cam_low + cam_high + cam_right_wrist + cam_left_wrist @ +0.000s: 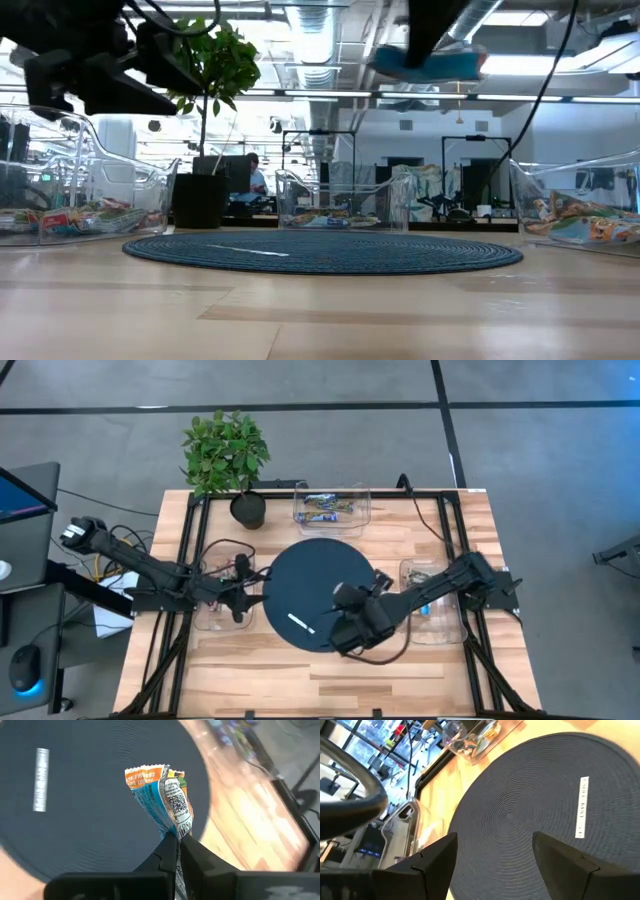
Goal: Pick and place Granola Bars by type
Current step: Put the orange granola bar into the right transparent bin
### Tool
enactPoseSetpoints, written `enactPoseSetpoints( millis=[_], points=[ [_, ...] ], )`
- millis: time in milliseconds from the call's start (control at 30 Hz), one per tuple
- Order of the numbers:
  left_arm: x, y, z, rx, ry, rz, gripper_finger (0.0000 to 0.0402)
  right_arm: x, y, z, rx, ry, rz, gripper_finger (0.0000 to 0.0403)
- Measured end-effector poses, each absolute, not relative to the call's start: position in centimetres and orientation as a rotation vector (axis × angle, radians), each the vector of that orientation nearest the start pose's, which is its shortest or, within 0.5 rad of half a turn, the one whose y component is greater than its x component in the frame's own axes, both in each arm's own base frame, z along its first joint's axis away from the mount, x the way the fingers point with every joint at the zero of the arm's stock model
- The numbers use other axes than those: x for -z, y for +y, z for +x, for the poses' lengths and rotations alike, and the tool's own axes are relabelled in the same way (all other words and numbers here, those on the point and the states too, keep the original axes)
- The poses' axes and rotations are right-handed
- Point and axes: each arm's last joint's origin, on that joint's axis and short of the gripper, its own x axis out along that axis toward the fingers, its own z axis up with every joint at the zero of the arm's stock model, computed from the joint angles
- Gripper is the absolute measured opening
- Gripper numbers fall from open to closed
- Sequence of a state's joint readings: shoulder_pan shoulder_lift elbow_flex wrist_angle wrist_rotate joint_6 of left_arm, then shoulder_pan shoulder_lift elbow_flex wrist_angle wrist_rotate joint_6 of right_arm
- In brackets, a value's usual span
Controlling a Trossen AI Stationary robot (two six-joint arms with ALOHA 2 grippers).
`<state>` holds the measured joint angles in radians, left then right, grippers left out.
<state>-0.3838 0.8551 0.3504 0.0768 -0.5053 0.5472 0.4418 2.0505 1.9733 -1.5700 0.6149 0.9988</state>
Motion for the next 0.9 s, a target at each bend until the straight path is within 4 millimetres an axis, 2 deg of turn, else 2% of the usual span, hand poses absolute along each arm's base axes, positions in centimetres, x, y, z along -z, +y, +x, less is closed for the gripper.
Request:
enactPoseSetpoints(
  millis=[133, 300, 500, 667, 900],
  points=[
    [-19.8, -4.8, 16.9, -0.037, 0.423, 0.715, 0.0251, -28.9, 14.0, 32.3, 0.837, 1.118, 0.023, 0.0001],
    [-19.8, -4.5, 17.0, -0.053, 0.429, 0.7, 0.0251, -27.8, 12.4, 27.1, 0.987, 1.059, 0.119, 0.0001],
    [-19.8, -4.4, 17.0, -0.06, 0.43, 0.68, 0.0251, -25.6, 11.6, 22.0, 1.152, 0.977, 0.414, 0.0001],
    [-19.8, -4.4, 17.0, -0.063, 0.428, 0.66, 0.0251, -23.2, 12.0, 20.0, 1.197, 1.019, 0.562, 0.0001],
    [-19.8, -4.4, 17.0, -0.066, 0.427, 0.65, 0.0251, -21.8, 12.7, 19.3, 1.238, 1.07, 0.531, 0.0007]
  ],
)
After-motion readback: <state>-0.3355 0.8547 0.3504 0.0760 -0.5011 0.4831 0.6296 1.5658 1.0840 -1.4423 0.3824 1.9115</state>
